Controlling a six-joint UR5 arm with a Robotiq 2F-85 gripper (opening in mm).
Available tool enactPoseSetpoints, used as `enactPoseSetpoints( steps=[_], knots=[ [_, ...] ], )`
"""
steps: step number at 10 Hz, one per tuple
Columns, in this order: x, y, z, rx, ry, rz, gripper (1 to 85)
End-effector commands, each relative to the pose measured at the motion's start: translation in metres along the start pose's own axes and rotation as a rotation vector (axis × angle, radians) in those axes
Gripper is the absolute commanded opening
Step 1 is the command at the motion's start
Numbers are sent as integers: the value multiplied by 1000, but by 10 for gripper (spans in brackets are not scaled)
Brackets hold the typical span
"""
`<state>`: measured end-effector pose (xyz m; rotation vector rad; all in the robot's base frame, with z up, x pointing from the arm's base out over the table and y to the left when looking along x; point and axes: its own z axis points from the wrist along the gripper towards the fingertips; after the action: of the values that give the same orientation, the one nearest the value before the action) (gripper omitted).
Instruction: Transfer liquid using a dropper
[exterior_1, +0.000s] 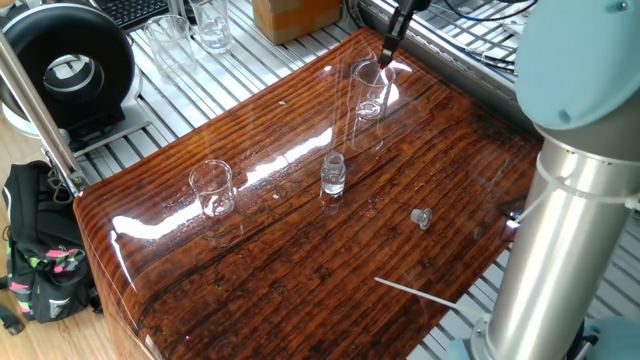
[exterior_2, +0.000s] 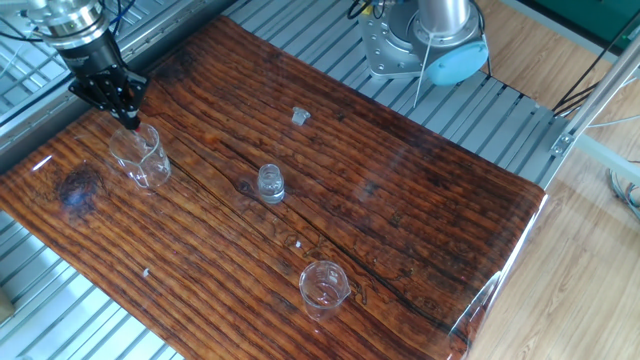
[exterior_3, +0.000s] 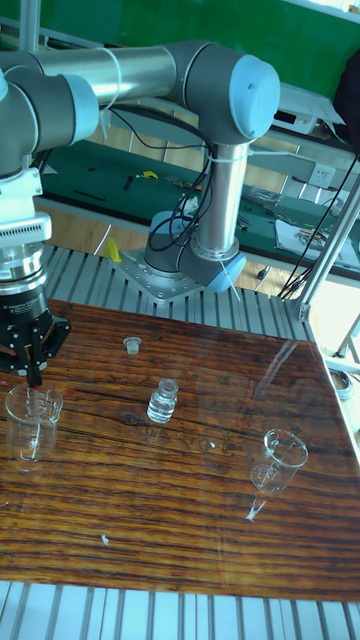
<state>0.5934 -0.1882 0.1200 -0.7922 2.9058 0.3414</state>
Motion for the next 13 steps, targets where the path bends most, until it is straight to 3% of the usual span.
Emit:
enactPoseSetpoints(
  steps=[1,3,5,7,8,9,11,12,13],
  knots=[
    [0,-1,-1,-1,-6,-14,70],
    [1,-2,-1,-1,-6,-29,143],
    [2,-3,-3,0,-7,-61,407],
    [1,-5,-3,10,-8,-69,503],
    [0,-5,-4,12,-9,-69,517],
    [0,-12,-11,50,11,-76,527],
    [-10,-6,-41,95,45,-78,527],
    [-21,3,-53,106,34,-76,527],
    [-32,9,-62,147,14,-57,533]
  ],
)
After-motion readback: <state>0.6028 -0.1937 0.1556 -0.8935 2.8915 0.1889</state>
